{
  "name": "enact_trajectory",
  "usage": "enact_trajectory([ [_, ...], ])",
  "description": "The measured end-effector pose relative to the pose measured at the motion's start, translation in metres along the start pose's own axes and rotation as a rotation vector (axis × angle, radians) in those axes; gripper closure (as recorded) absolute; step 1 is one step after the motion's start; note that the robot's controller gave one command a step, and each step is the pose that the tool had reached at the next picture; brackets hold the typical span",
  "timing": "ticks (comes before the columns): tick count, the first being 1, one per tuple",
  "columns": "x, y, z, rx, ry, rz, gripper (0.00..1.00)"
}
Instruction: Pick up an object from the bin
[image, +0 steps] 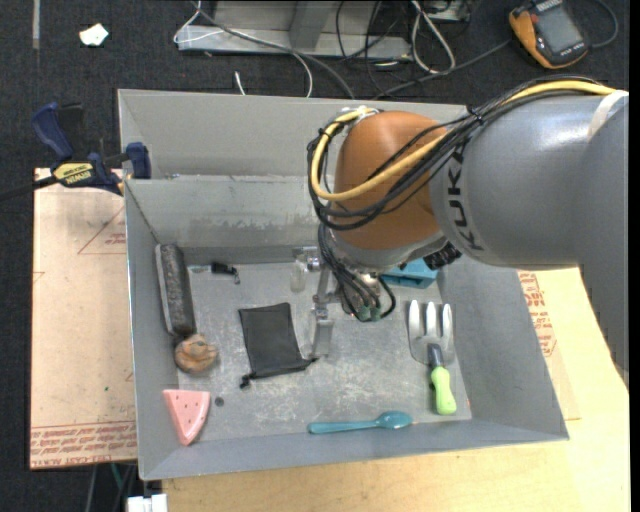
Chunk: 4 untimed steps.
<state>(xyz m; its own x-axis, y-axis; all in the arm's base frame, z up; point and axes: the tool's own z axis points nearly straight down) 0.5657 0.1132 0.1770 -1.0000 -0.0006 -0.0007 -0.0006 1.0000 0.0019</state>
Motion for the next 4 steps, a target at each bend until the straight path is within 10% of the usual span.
enact_trajectory([
  [1, -0.015, 0.011, 0.053, -0.003, -0.005, 0.026, 0.00],
  [2, 0.006, 0.018, 0.079, -0.002, -0.004, 0.058, 0.00],
  [4, -0.025, 0.005, 0.105, -0.003, -0.005, 0.165, 0.00],
])
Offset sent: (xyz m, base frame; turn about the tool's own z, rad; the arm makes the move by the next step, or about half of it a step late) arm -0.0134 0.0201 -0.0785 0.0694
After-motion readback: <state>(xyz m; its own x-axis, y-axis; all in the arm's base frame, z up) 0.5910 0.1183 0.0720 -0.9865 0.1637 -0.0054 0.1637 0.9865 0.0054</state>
